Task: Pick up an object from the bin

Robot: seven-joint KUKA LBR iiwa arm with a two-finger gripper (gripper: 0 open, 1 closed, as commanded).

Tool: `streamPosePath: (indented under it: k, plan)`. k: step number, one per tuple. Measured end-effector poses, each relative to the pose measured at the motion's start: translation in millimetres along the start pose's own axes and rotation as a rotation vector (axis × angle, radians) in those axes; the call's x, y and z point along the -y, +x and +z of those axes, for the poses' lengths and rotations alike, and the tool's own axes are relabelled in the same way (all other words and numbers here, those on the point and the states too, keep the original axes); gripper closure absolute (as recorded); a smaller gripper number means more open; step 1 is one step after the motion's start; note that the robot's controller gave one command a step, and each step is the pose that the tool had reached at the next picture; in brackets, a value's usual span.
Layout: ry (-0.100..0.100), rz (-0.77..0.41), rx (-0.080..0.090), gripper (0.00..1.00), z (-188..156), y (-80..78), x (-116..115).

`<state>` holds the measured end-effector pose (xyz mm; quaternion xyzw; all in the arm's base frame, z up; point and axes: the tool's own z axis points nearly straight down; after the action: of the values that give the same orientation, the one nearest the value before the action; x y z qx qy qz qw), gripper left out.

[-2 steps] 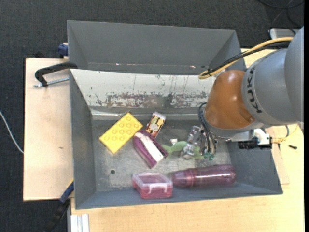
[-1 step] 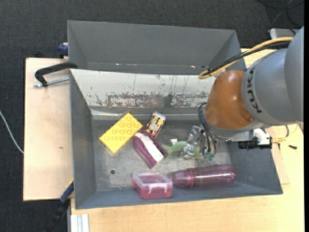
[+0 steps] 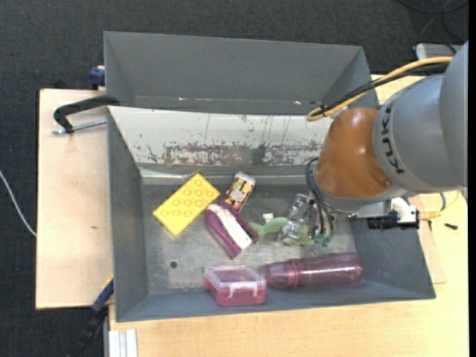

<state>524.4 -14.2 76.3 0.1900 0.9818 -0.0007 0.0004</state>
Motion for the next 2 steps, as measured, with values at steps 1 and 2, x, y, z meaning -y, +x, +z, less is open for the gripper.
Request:
streamPosePath:
  k: [1, 2]
  plan:
    - [-0.002, 0.0, 0.001, 1.0, -6, 0.6, -1]
    - [-0.001, 0.0, -0.002, 1.0, -19, 1.3, -1]
